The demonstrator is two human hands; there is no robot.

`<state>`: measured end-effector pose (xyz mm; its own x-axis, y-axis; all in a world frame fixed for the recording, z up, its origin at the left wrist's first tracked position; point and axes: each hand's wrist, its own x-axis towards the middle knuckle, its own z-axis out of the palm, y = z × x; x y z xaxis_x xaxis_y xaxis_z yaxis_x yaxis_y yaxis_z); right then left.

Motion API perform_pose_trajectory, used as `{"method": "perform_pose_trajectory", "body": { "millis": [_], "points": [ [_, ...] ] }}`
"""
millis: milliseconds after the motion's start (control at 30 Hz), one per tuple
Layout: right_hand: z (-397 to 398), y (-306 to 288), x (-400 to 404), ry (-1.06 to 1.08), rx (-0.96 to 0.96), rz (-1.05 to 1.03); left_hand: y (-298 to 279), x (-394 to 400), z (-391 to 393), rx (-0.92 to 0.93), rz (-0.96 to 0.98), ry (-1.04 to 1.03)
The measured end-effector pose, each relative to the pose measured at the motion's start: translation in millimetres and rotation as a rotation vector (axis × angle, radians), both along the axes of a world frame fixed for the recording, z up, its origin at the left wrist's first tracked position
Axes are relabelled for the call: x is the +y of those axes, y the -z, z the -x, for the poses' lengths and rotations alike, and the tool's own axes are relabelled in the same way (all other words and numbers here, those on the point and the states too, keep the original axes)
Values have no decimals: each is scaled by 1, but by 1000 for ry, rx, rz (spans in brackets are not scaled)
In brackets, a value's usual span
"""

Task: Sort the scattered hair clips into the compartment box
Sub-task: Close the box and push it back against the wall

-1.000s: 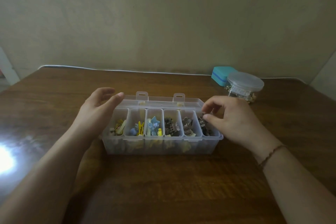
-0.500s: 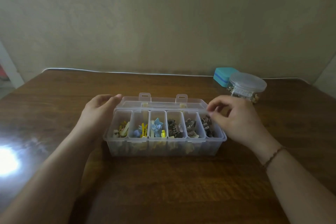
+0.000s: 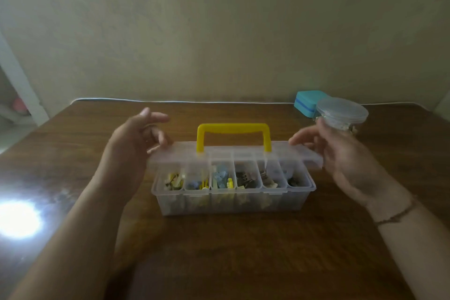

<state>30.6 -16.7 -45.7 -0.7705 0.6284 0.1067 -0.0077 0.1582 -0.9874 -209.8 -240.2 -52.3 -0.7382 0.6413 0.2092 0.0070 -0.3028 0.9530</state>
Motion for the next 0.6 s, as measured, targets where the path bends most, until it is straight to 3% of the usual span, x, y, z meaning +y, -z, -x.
{"method": "perform_pose_trajectory", "body": {
  "millis": [200, 333, 600],
  "points": [
    [-11, -8, -1, -186, -323, -614, -1, -19, -1, 482, 264, 376],
    [-14, -9, -1, -233, -386, -751, -1, -18, -7, 839, 493, 325],
    [-6, -10, -16, -247, -543, -1007, 5, -16, -5, 973, 578, 304]
  ]
}}
